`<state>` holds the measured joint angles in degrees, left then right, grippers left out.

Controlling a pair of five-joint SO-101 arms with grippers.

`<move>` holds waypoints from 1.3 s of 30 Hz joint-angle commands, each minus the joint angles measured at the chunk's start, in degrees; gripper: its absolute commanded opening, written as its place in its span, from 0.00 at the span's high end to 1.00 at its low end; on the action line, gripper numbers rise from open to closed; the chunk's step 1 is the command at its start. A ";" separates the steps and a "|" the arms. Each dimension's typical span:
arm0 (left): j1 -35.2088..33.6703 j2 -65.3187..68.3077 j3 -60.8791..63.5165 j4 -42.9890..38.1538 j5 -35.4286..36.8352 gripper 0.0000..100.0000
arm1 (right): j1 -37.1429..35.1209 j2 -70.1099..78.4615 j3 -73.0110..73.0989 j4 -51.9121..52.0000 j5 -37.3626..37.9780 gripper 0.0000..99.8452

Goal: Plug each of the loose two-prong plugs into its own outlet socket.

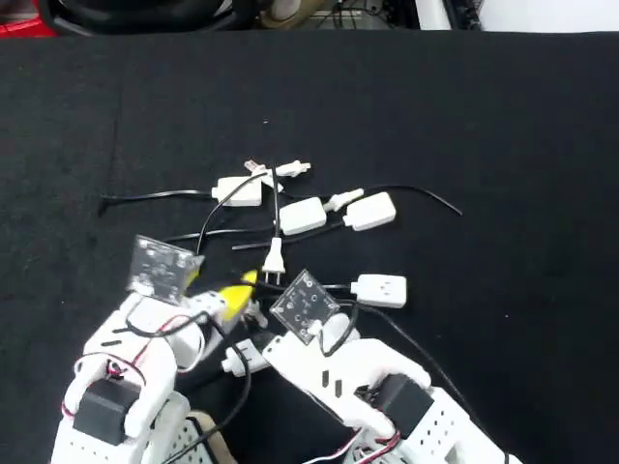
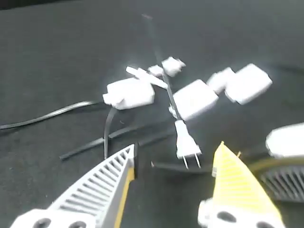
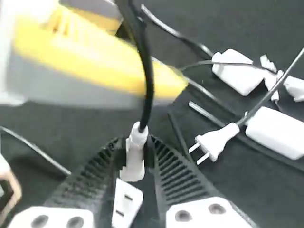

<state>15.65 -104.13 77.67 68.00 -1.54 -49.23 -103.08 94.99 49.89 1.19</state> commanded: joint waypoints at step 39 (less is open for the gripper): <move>-37.85 -0.35 18.24 -8.00 -18.73 0.73 | 1.76 56.57 -41.63 15.91 -18.99 0.99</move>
<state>-21.80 -103.87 95.96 61.23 -19.30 -46.77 -49.80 57.45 66.33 -16.84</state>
